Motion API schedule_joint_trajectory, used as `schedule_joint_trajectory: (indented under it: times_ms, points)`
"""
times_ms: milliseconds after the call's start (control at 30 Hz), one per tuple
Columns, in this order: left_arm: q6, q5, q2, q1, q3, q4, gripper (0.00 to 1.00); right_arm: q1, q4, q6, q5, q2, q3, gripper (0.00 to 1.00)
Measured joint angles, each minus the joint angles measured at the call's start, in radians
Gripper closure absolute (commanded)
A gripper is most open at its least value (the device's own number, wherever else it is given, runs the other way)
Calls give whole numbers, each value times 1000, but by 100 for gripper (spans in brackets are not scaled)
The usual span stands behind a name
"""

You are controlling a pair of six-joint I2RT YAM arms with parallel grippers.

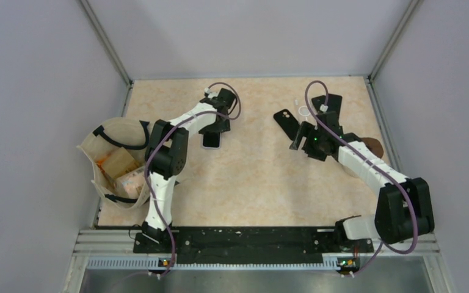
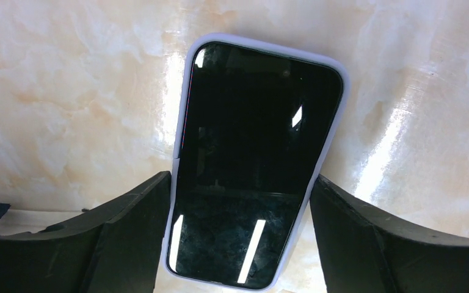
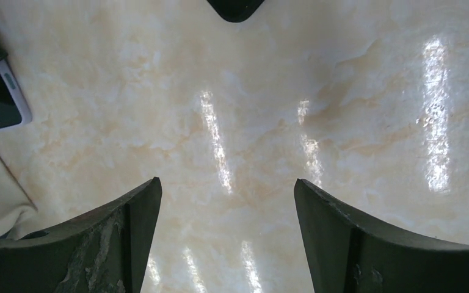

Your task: Put the phone into the phone case

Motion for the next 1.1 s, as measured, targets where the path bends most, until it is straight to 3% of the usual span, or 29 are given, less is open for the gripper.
schedule_joint_trajectory:
  times_ms: [167,333,433,600,867,1100]
  points:
    - [-6,30,-23,7,-36,33,2,-6,3,-9,57,114,93,21]
    - [11,53,-51,9,-61,41,1,-34,19,-32,98,218,192,20]
    - [25,71,-86,12,-69,42,1,-59,26,-51,117,301,254,25]
    - [27,117,-181,13,-101,55,12,-97,27,-82,134,455,340,44]
    - [26,237,-444,-27,-276,101,17,-111,20,-146,157,653,522,52]
    - [25,301,-527,-40,-359,119,19,-111,-13,-201,188,715,596,57]
